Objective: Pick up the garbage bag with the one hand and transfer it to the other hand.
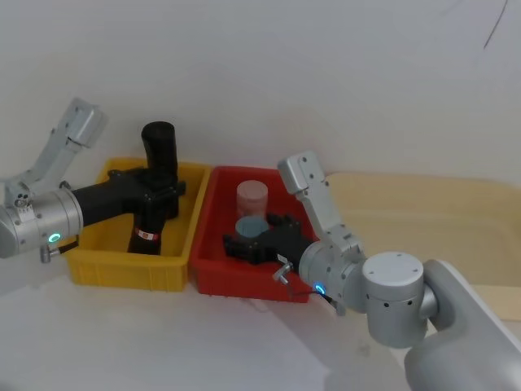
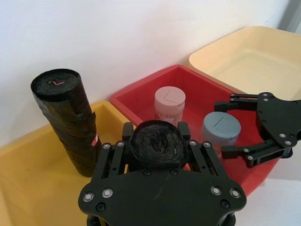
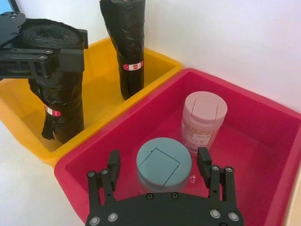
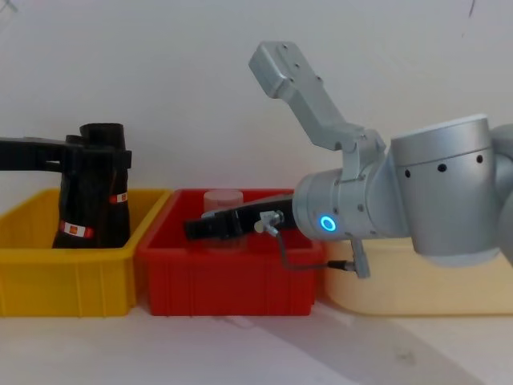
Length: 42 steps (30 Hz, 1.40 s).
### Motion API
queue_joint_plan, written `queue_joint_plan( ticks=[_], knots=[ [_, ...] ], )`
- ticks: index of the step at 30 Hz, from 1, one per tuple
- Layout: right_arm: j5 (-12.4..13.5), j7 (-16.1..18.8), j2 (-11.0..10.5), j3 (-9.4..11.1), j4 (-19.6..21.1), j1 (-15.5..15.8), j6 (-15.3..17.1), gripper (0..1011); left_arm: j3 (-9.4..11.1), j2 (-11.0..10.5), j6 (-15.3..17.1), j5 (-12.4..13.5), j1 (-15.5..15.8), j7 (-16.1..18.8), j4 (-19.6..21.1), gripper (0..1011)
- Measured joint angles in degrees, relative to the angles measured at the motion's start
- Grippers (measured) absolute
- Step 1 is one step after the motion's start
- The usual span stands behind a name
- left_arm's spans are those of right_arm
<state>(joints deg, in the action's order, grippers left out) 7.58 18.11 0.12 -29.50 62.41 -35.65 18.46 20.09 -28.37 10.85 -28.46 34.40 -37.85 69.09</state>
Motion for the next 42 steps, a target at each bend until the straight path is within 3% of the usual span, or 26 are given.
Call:
queue_joint_plan(
  ticks=[7,20,37,42],
  knots=[
    [-0.4,-0.1,0.2,0.1,-0.5,-0.1,-0.4,993,0.0,0.0,0.0,0.0,0.0,0.0,0.0,533],
    [-0.7,-0.4,0.4,0.2,-1.0,-0.2,-0.7,667,0.0,0.0,0.0,0.0,0.0,0.0,0.0,533],
    [-0.8,-0.4,0.4,0.3,-1.2,-0.3,-0.8,663,0.1,0.0,0.0,0.0,0.0,0.0,0.0,533],
    [-0.8,-0.2,0.1,0.5,0.4,0.5,-0.8,664,0.2,0.0,-0.3,0.0,-0.1,0.1,0.3,533]
  ],
)
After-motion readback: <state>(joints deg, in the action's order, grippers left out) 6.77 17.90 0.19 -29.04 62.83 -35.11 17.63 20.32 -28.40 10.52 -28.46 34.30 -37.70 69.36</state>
